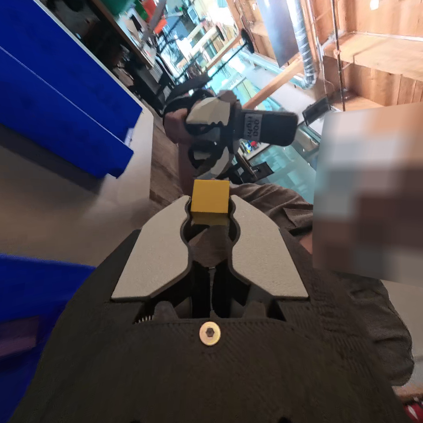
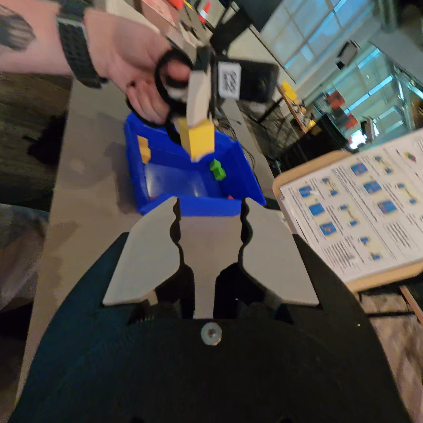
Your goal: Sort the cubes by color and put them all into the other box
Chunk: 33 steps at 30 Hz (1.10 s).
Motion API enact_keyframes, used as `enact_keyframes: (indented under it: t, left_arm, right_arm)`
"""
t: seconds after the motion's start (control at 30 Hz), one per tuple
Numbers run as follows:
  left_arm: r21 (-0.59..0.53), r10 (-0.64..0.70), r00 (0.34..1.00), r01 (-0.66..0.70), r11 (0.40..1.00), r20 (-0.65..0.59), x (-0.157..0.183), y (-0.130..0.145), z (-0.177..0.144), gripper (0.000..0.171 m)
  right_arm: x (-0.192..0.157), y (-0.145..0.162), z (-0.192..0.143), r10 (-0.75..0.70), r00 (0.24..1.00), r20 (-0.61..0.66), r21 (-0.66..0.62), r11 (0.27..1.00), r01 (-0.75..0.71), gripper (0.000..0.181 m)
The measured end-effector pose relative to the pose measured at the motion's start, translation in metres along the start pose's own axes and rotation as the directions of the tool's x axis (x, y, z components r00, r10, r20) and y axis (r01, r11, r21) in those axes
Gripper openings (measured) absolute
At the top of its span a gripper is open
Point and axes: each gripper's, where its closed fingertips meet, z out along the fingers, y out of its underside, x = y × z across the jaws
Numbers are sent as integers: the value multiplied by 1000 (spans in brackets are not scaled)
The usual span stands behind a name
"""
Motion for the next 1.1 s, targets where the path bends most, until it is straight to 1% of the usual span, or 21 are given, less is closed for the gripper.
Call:
enact_keyframes:
  t: [0.1, 0.23, 0.4, 0.47, 0.53, 0.67, 0.73, 0.8, 0.87, 0.93, 1.0, 1.03, 1.1]
  left_arm:
    - [-63, -12, 997, 7, 998, -74, 10, 11, 17, 30]
    - [-148, -26, 993, 8, 989, -117, 15, 23, 31, 30]
    - [-209, -26, 990, -4, 978, -137, 20, 30, 39, 30]
    - [-213, -28, 990, -3, 977, -141, 21, 30, 39, 30]
    - [-221, -28, 989, -5, 975, -146, 22, 29, 39, 30]
    - [-244, -36, 987, -3, 970, -155, 21, 30, 38, 30]
    - [-231, -34, 987, -4, 973, -160, 21, 27, 39, 30]
    - [-189, -25, 986, -7, 982, -167, 20, 20, 39, 31]
    - [-127, -13, 985, -9, 992, -171, 20, 10, 37, 40]
    - [-71, 7, 989, -17, 997, -146, 17, 0, 32, 46]
    - [-12, 31, 996, -32, 999, -81, 9, -10, 25, 49]
    - [19, 48, 999, -47, 999, -27, 4, -14, 20, 51]
    - [77, 82, 991, -91, 993, 105, -8, -22, 7, 49]
  right_arm:
    - [-16, -21, 12, -41, 996, 84, 37, 999, 38, 52]
    - [-30, -35, 21, -56, 987, 152, 57, 997, 48, 52]
    - [-38, -39, 25, -55, 980, 189, 48, 998, 46, 48]
    - [-41, -40, 24, -50, 977, 207, 48, 998, 41, 40]
    - [-46, -41, 24, -53, 970, 236, 48, 998, 43, 29]
    - [-47, -40, 24, -38, 967, 251, 41, 999, 28, 28]
    - [-44, -39, 23, -34, 970, 241, 36, 999, 26, 28]
    - [-42, -38, 22, -29, 971, 236, 34, 999, 22, 28]
    - [-40, -34, 21, -22, 973, 230, 28, 999, 15, 28]
    - [-37, -30, 19, -16, 975, 222, 14, 1000, 14, 28]
    - [-30, -23, 12, -12, 979, 202, -5, 1000, 14, 28]
    - [-24, -19, 7, -4, 982, 189, -17, 1000, 8, 28]
    - [-6, -4, -7, 24, 988, 153, -62, 998, -14, 28]
